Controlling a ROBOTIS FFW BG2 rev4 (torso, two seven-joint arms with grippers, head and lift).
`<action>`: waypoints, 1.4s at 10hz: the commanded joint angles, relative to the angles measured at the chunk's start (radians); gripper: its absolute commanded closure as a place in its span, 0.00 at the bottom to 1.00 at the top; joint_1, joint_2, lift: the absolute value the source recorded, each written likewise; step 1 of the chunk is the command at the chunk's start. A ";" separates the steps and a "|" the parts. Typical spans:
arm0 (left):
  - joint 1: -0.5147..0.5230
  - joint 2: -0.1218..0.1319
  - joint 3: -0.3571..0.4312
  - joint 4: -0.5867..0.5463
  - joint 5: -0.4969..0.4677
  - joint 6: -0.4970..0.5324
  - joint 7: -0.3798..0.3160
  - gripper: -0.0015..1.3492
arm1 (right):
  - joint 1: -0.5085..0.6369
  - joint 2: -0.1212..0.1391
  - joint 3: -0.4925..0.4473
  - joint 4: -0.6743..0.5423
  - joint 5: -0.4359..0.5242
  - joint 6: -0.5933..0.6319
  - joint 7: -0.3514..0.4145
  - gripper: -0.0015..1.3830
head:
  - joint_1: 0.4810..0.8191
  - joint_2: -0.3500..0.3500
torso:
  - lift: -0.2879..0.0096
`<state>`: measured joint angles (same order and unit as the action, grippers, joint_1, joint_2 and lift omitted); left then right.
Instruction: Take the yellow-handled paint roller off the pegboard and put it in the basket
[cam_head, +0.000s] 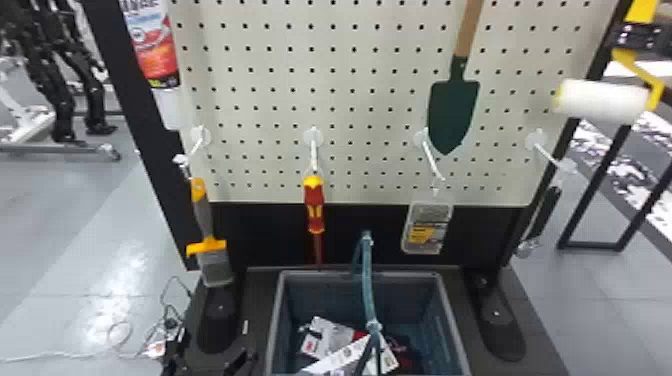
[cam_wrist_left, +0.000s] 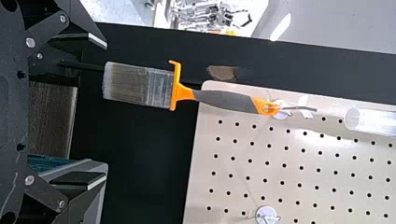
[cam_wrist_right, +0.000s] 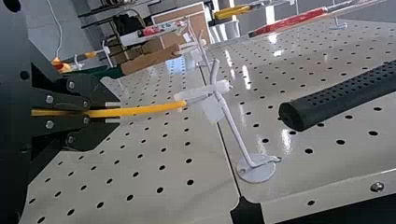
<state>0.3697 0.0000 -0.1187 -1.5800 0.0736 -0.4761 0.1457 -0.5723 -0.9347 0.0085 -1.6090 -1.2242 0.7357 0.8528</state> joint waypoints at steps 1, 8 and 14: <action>0.005 -0.003 0.002 -0.002 -0.001 0.001 0.000 0.22 | 0.002 -0.021 -0.013 -0.014 -0.003 0.017 0.000 0.93 | 0.20 0.50 | 0.63; 0.017 -0.003 0.011 -0.006 -0.009 -0.001 0.000 0.22 | 0.147 -0.119 -0.091 -0.063 -0.103 0.067 -0.054 0.93 | 0.20 0.50 | 0.63; 0.011 -0.003 0.011 -0.005 -0.006 0.001 0.000 0.22 | 0.502 0.206 -0.309 -0.203 0.038 0.085 -0.057 0.93 | 0.20 0.50 | 0.63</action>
<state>0.3804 0.0000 -0.1076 -1.5846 0.0663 -0.4750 0.1457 -0.0929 -0.7561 -0.2947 -1.7991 -1.1979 0.8182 0.7961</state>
